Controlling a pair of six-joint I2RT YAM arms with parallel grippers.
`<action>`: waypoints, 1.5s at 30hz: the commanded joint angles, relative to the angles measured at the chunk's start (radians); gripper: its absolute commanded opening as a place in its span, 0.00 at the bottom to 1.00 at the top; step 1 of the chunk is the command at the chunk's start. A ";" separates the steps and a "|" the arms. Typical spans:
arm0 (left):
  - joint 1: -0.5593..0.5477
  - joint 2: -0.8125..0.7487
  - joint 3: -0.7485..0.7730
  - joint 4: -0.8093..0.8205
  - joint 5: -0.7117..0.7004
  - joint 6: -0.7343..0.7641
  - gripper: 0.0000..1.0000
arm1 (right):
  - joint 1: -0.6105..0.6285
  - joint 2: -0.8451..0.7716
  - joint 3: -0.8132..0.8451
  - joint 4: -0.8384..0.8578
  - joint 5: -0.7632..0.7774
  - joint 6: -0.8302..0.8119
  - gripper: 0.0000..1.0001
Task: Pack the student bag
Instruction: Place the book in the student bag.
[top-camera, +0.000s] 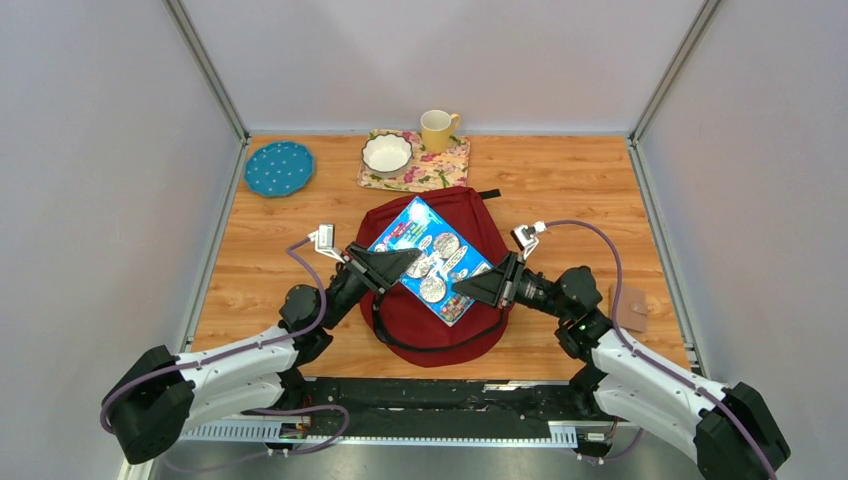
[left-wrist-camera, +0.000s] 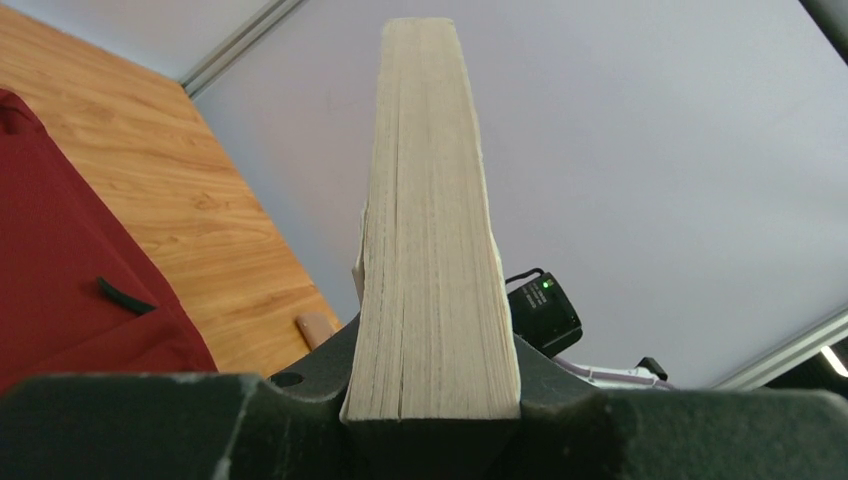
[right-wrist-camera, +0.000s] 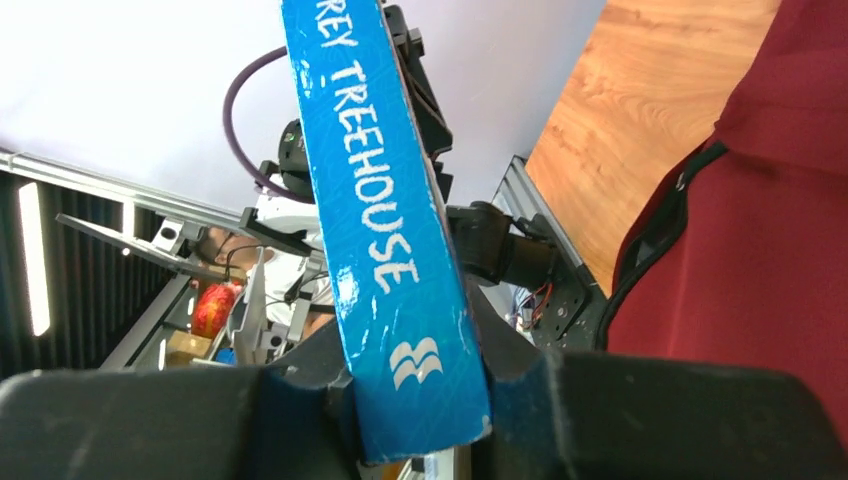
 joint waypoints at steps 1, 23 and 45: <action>-0.006 -0.022 0.004 0.131 0.013 -0.030 0.07 | 0.002 -0.053 0.004 0.044 0.035 -0.018 0.01; -0.288 0.097 0.642 -1.411 -0.187 0.861 0.73 | 0.001 -0.715 0.427 -1.409 0.972 -0.376 0.00; -0.425 0.221 0.561 -1.304 0.165 0.890 0.76 | 0.001 -0.651 0.390 -1.364 0.852 -0.314 0.00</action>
